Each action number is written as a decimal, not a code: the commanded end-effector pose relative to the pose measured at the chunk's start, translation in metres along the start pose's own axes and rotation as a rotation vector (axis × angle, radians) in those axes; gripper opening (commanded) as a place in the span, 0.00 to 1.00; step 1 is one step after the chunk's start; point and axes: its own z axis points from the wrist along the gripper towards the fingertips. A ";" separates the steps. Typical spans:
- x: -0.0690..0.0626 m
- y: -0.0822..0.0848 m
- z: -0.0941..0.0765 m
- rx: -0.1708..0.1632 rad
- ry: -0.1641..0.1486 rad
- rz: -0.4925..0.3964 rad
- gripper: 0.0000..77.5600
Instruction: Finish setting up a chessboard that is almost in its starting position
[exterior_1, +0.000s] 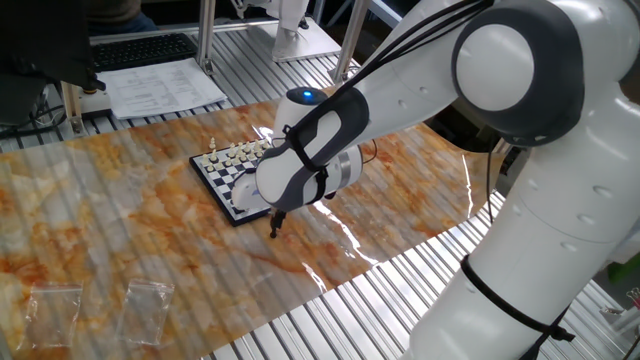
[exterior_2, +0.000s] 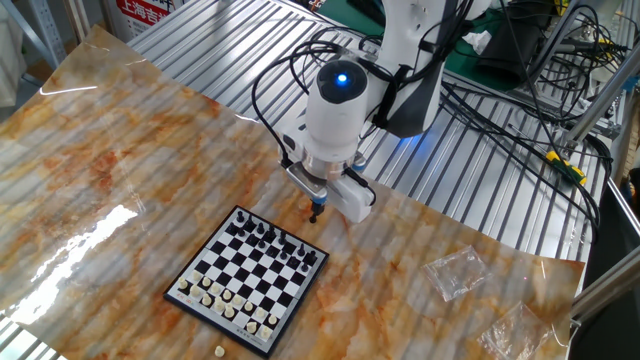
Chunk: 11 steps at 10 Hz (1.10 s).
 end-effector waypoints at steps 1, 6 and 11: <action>0.000 -0.002 0.002 0.000 -0.004 0.000 0.00; 0.001 -0.001 0.006 -0.006 -0.008 0.024 0.00; 0.002 -0.001 0.006 -0.007 -0.010 0.026 1.00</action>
